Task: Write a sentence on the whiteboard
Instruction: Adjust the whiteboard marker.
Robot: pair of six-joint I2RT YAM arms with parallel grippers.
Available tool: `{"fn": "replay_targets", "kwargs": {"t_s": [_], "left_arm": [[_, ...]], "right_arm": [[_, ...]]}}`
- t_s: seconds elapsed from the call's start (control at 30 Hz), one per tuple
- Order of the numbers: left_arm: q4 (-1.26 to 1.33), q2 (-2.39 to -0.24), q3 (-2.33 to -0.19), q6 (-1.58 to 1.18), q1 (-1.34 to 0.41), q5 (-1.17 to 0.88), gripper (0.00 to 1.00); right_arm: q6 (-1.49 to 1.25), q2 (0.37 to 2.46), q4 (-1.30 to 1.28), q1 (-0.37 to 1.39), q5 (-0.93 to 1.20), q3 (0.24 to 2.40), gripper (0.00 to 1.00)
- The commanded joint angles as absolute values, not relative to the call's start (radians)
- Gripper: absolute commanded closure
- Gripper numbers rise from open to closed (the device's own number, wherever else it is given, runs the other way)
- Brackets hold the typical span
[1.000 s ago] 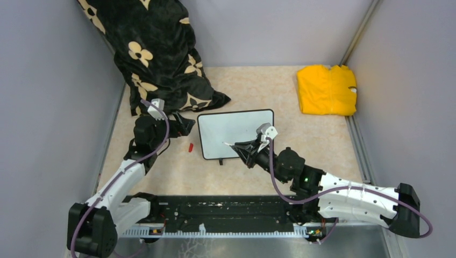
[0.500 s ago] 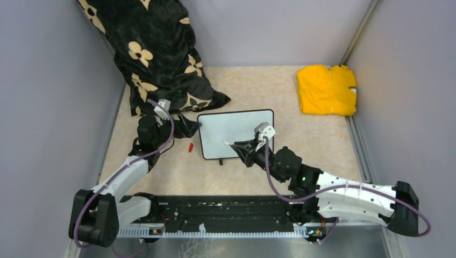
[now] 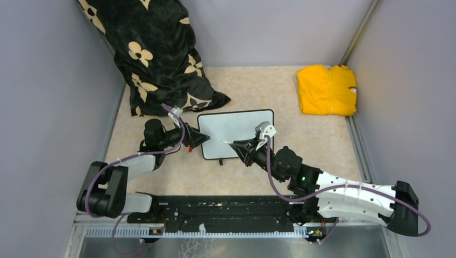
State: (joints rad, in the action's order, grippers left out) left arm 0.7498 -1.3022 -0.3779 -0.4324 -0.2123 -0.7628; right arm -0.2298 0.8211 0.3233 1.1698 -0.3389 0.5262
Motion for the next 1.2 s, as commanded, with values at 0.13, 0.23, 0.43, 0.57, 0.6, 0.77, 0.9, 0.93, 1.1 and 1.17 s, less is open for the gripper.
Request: {"fn": "replay_targets", "kwargs": {"t_s": [0.13,0.23,0.43,0.57,0.6,0.77,0.9,0.93,1.1,1.17], "left_arm": [[0.855,-1.429,-0.456,-0.423,-0.199,-0.981,0.24],[0.873,-1.454,-0.448,-0.421,-0.196,-0.989,0.27],[0.873,-1.508,-0.457,-0.404,-0.182,-1.007,0.39],[0.896,-1.525,-0.454,-0.413,-0.168,-1.011,0.45],[0.899,-1.526,-0.453,-0.413,-0.165,-1.011,0.47],[0.907,-1.532,-0.453,-0.413,-0.156,-1.012,0.58],[0.902,-1.531,-0.452,-0.409,-0.155,-1.008,0.61],[0.898,-1.53,-0.452,-0.404,-0.155,-1.006,0.61],[0.89,-1.526,-0.453,-0.393,-0.155,-1.0,0.66],[0.89,-1.526,-0.453,-0.392,-0.155,-1.001,0.67]], "right_arm": [[-0.227,0.827,0.357,1.178,-0.337,0.596,1.0],[-0.222,0.83,0.35,1.178,-0.34,0.602,1.0],[-0.219,0.877,0.359,1.178,-0.341,0.616,1.0],[-0.215,0.927,0.34,1.179,-0.377,0.646,1.0],[-0.214,0.939,0.334,1.18,-0.39,0.658,1.0],[-0.202,0.995,0.312,1.193,-0.486,0.701,1.0],[-0.191,1.048,0.292,1.221,-0.593,0.747,1.0],[-0.187,1.059,0.291,1.227,-0.613,0.757,1.0],[-0.178,1.121,0.291,1.242,-0.684,0.803,1.0],[-0.177,1.147,0.291,1.245,-0.704,0.817,1.0]]}}
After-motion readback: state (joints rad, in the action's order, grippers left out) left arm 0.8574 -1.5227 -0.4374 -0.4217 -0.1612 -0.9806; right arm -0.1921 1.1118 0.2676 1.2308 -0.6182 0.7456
